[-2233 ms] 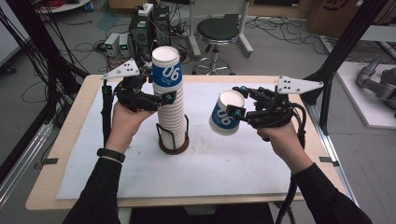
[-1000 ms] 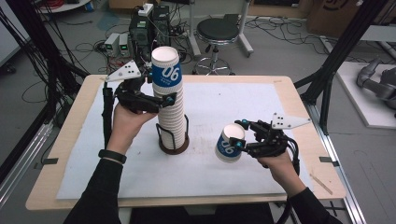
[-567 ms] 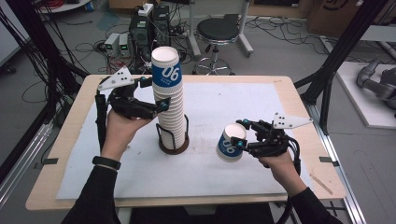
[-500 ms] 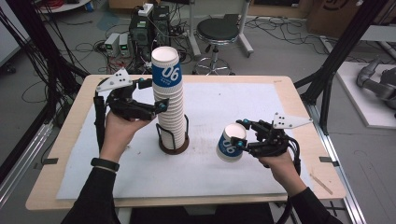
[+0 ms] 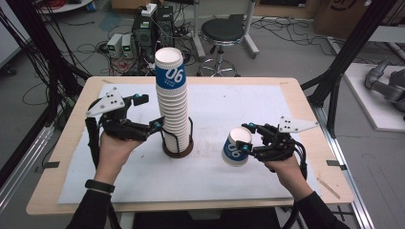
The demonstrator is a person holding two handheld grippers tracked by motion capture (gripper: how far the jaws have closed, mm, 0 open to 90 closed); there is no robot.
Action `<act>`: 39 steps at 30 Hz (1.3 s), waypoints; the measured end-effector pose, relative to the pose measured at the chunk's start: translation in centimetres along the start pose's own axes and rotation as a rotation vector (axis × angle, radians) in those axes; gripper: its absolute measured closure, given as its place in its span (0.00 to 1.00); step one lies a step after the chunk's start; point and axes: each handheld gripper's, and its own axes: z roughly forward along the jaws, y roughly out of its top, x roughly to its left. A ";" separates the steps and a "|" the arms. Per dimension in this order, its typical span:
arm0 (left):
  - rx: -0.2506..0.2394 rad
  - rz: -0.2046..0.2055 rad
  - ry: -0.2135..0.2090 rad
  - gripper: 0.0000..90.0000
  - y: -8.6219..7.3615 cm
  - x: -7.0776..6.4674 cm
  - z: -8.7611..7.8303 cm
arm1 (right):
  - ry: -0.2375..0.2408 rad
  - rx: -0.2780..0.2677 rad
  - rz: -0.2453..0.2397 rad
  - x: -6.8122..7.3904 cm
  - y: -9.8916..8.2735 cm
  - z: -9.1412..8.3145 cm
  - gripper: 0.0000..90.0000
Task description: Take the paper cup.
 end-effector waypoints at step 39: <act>0.058 0.060 -0.118 0.07 -7.4 -6.5 2.4 | -0.024 0.021 0.000 -0.2 -1.1 -0.3 0.34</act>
